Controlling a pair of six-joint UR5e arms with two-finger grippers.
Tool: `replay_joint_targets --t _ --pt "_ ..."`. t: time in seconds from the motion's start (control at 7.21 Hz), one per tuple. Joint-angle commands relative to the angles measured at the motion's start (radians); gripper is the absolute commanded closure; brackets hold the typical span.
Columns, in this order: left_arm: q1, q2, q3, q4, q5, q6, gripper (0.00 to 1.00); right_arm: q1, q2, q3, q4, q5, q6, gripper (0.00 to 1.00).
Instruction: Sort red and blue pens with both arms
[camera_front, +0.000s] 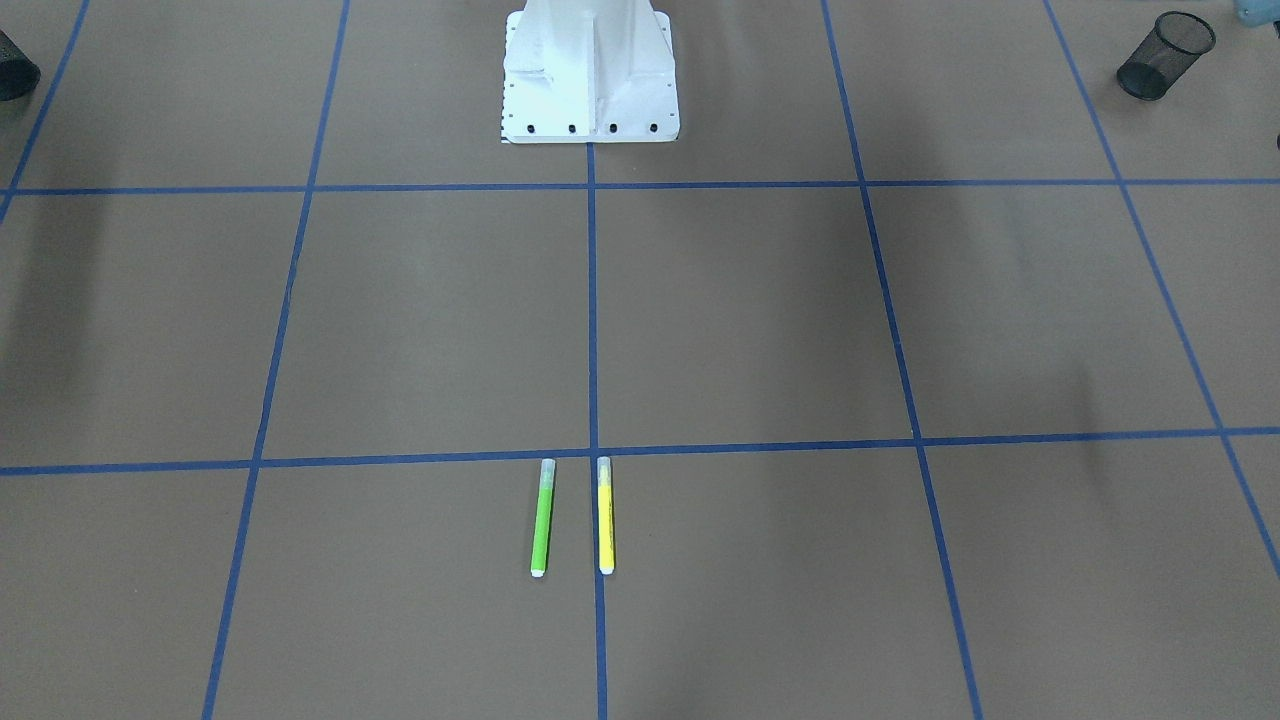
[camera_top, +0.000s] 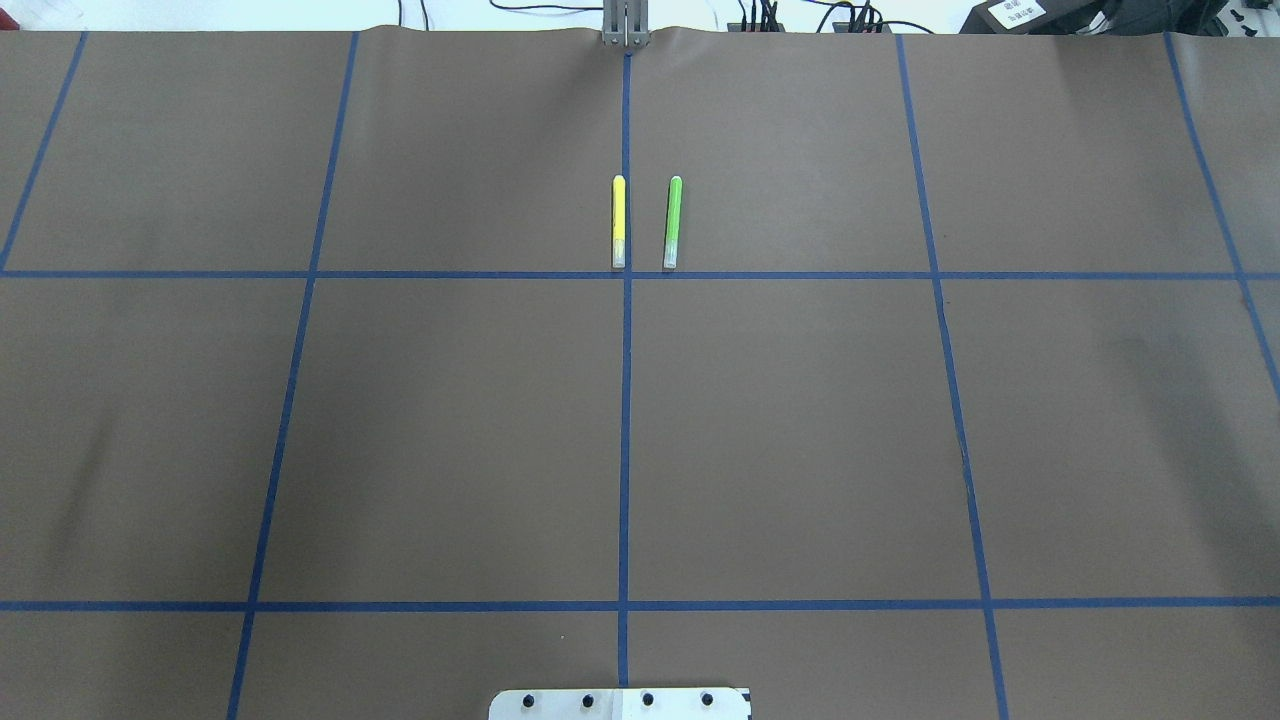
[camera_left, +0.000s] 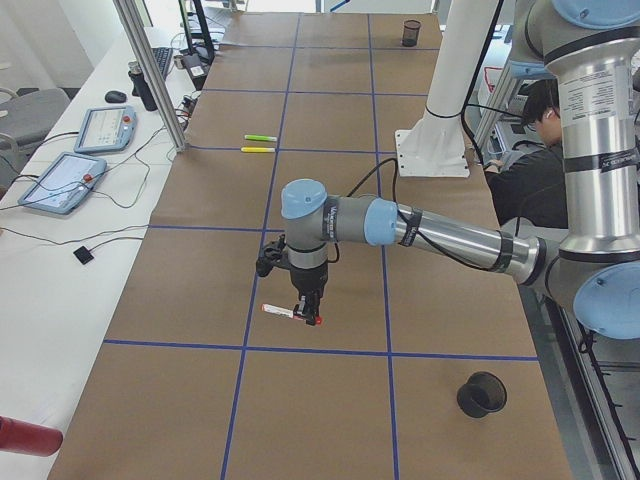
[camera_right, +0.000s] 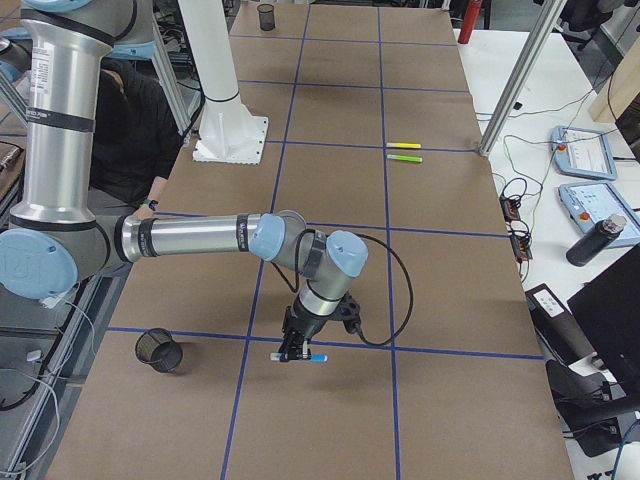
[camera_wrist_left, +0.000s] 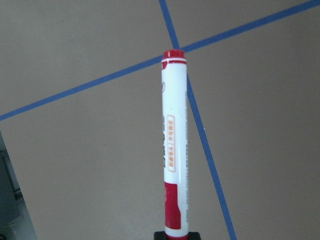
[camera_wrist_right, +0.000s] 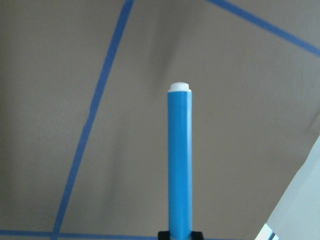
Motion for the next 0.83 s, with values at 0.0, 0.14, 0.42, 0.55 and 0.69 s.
replay_joint_targets --t 0.0,0.14,0.42,0.55,0.69 --pt "-0.001 0.073 -0.099 0.0 0.0 -0.005 1.0 0.087 -0.095 -0.001 -0.194 -0.007 -0.145 1.0" --pt "0.0 0.073 -0.101 0.0 0.0 -0.007 1.0 0.136 -0.155 0.017 -0.24 -0.004 -0.171 1.0" --pt "-0.001 0.085 -0.127 0.0 -0.002 -0.005 1.0 0.198 -0.174 0.022 -0.471 -0.007 -0.28 1.0" --pt "-0.001 0.087 -0.128 -0.002 -0.002 -0.007 1.0 0.213 -0.185 0.017 -0.593 0.005 -0.273 1.0" --pt "-0.003 0.087 -0.128 -0.002 -0.002 -0.007 1.0 0.221 -0.229 0.017 -0.611 0.054 -0.273 1.0"
